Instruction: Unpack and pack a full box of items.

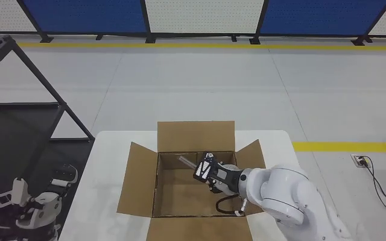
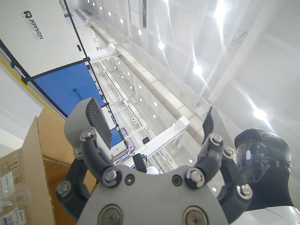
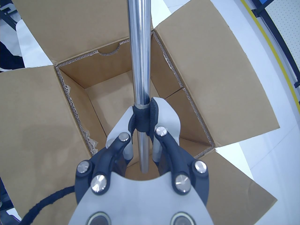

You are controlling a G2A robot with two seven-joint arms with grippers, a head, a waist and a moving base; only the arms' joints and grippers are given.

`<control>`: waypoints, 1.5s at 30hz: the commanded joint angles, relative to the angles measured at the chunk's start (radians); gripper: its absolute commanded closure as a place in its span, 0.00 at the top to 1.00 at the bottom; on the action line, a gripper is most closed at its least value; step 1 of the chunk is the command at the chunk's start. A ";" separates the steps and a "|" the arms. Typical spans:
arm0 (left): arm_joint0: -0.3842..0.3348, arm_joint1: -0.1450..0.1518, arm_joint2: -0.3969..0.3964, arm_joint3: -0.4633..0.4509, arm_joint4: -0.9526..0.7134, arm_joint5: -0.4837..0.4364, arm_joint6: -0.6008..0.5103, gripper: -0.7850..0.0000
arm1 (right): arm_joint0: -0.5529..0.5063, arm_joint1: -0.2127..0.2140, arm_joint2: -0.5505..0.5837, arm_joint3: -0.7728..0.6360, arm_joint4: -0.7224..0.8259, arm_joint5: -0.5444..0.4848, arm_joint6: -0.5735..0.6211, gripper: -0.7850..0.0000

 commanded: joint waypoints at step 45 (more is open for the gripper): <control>0.000 0.000 0.000 0.000 0.000 0.000 0.000 1.00 | -0.710 0.092 1.213 -0.429 0.688 0.281 0.238 0.00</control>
